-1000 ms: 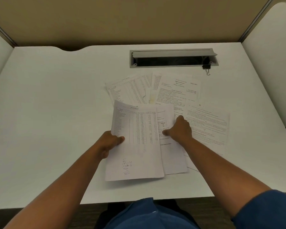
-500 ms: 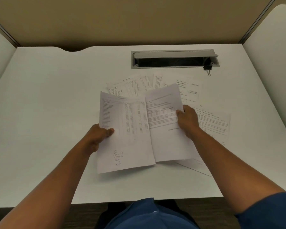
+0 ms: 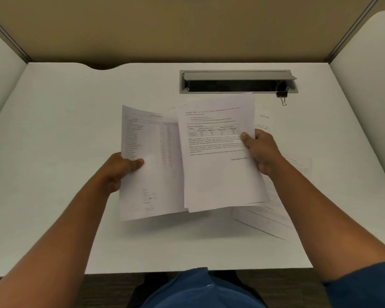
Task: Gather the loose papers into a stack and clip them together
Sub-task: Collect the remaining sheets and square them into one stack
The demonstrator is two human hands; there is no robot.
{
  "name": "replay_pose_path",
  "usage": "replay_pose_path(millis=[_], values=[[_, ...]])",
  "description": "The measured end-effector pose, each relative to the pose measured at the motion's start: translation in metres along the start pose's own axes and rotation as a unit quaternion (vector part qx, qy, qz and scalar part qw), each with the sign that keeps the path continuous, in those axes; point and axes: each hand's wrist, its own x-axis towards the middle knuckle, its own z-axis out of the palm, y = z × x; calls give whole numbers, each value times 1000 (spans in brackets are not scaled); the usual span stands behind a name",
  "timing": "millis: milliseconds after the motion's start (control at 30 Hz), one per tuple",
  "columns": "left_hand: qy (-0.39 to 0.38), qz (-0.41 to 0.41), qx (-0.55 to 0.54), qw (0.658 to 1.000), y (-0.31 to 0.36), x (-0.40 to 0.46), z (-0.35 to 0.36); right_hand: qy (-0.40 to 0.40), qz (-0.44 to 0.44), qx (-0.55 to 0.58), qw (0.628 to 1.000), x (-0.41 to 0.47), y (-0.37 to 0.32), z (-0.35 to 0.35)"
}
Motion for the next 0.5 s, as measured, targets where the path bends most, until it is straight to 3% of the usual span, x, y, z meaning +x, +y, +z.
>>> replay_pose_path(millis=[167, 300, 500], values=[[-65, 1, -44, 997, -2, -7, 32, -83, 46, 38, 995, -14, 4, 30], [-89, 4, -44, 995, -2, -13, 54, -100, 13, -12, 995, -2, 29, 44], [-116, -8, -85, 990, -5, -18, 63, -76, -36, -82, 993, -33, 13, 58]])
